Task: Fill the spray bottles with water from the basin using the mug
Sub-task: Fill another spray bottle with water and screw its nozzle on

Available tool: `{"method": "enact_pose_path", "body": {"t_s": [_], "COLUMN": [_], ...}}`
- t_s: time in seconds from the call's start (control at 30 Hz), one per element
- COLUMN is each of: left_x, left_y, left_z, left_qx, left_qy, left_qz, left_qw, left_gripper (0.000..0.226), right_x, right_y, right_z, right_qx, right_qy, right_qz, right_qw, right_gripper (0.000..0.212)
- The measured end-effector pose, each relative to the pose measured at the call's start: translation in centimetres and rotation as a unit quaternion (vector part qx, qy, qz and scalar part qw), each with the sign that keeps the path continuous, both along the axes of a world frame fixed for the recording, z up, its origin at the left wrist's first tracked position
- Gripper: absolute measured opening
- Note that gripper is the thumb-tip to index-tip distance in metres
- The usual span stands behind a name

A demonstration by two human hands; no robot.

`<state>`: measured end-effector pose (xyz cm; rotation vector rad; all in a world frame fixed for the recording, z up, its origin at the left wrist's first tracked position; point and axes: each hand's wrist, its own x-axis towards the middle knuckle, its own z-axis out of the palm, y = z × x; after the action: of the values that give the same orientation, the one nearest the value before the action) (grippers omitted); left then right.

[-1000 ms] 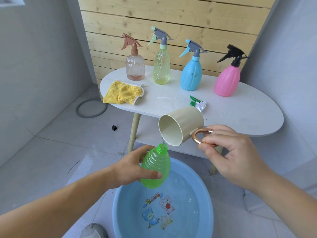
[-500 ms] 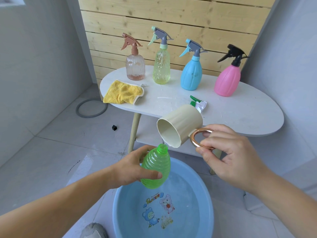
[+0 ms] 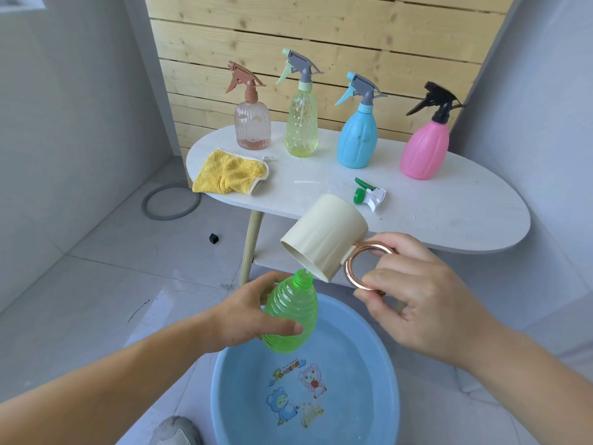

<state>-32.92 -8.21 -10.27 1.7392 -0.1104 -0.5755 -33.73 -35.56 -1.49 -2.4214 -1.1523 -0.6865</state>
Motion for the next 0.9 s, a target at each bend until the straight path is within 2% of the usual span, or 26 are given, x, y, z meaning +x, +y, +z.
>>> {"method": "enact_pose_path", "body": {"t_s": [0.1,0.17,0.2,0.3,0.37,0.47,0.53,0.6,0.73,0.9], "left_x": [0.0,0.0,-0.1,-0.1,-0.2,-0.2,-0.3,-0.4,-0.6,-0.7], "left_y": [0.0,0.1,0.1,0.4,0.6,0.7,0.6,0.6,0.6,0.4], "left_z": [0.0,0.0,0.0,-0.1,-0.3,-0.4,-0.6,-1.0,-1.6,-2.3], "left_qx": [0.001,0.001,0.000,-0.002,-0.005,-0.006,0.001,0.010,0.011,0.019], "left_qy": [-0.002,-0.001,0.001,0.011,0.021,0.030,0.032,0.035,0.049,0.051], "left_qz": [0.001,0.004,0.004,0.003,0.012,0.019,0.022,0.019,0.014,0.027], "left_qw": [1.000,1.000,1.000,1.000,1.000,0.999,0.999,0.999,0.999,0.998], "left_gripper": [0.075,0.074,0.074,0.075,0.073,0.070,0.069,0.070,0.073,0.072], "right_x": [-0.2,-0.6,-0.9,-1.2,-0.9,-0.1,0.5,1.0,2.2,2.7], "right_y": [0.3,0.7,1.0,1.5,1.6,1.8,1.6,1.4,0.4,-0.2], "right_z": [-0.4,-0.8,-1.1,-2.7,-4.6,-8.7,-12.1,-15.3,-20.1,-25.0], "right_qx": [0.009,0.066,0.117,0.278,0.341,0.347,0.317,0.265,0.164,0.093], "right_qy": [0.023,0.105,0.171,0.360,0.418,0.521,0.571,0.584,0.575,0.582], "right_qz": [-0.008,-0.058,-0.089,-0.176,-0.224,-0.265,-0.284,-0.304,-0.317,-0.305], "right_qw": [1.000,0.991,0.974,0.873,0.812,0.733,0.702,0.705,0.736,0.748], "right_gripper": [0.023,0.028,0.030,0.033,0.037,0.037,0.036,0.034,0.036,0.042]}}
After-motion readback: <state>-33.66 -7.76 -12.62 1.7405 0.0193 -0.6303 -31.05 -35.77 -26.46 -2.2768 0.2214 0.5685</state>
